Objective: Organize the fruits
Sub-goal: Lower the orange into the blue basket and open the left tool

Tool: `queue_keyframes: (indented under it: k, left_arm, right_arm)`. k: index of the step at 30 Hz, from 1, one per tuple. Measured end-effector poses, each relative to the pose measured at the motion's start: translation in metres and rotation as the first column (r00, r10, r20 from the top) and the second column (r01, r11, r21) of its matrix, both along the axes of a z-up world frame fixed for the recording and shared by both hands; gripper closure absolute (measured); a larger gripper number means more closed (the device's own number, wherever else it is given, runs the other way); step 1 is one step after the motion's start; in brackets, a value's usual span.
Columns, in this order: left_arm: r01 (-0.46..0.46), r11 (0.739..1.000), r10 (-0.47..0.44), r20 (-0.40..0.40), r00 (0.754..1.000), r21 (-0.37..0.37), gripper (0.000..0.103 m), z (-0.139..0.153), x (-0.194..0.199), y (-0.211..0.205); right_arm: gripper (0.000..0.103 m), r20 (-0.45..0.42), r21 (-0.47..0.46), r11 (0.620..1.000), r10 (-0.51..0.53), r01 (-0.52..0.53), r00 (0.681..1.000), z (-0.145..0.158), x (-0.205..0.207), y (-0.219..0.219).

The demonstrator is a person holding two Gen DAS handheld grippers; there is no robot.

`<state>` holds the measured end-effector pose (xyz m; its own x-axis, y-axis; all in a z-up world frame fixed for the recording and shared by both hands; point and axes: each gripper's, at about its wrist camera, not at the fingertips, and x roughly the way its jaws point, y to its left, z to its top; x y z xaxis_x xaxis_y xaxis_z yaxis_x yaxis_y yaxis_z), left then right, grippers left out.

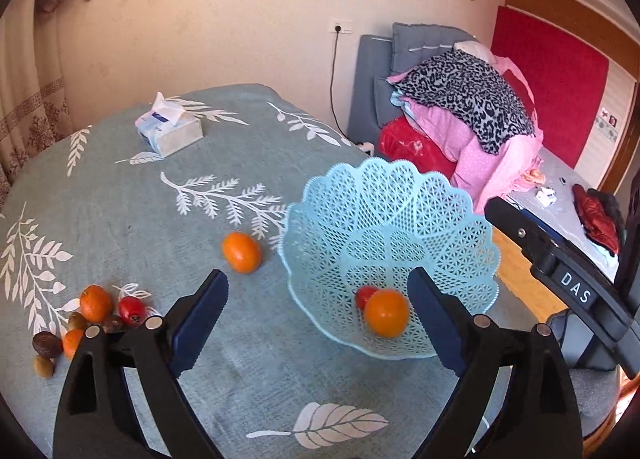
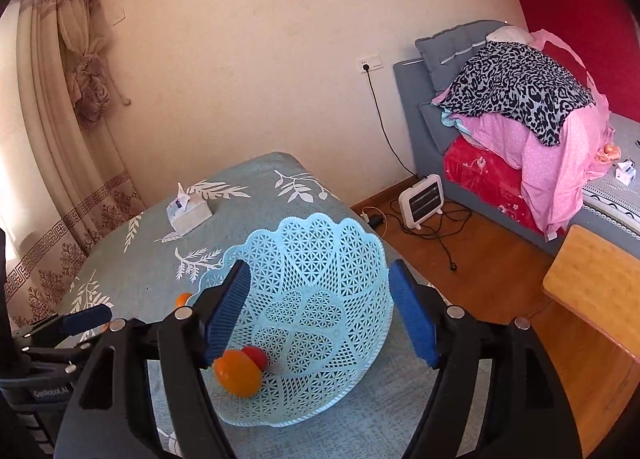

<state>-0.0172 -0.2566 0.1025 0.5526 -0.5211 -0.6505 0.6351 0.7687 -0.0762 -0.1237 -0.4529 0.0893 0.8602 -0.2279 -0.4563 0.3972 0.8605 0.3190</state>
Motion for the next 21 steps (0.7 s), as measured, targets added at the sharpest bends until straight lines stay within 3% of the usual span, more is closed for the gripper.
queue_keyframes:
  k: [8, 21]
  left_arm:
    - [-0.171, 0.984, 0.174, 0.058, 0.983, -0.054, 0.009, 0.028, 0.020, 0.061]
    - [-0.370, 0.929, 0.367, 0.118, 0.923, 0.010, 0.009, 0.035, 0.032, 0.168]
  right_arm:
    - [0.030, 0.011, -0.040, 0.998, 0.051, -0.051, 0.999, 0.004, 0.002, 0.018]
    - [0.028, -0.018, -0.080, 0.982, 0.168, -0.169, 0.986, 0.009, 0.019, 0.057]
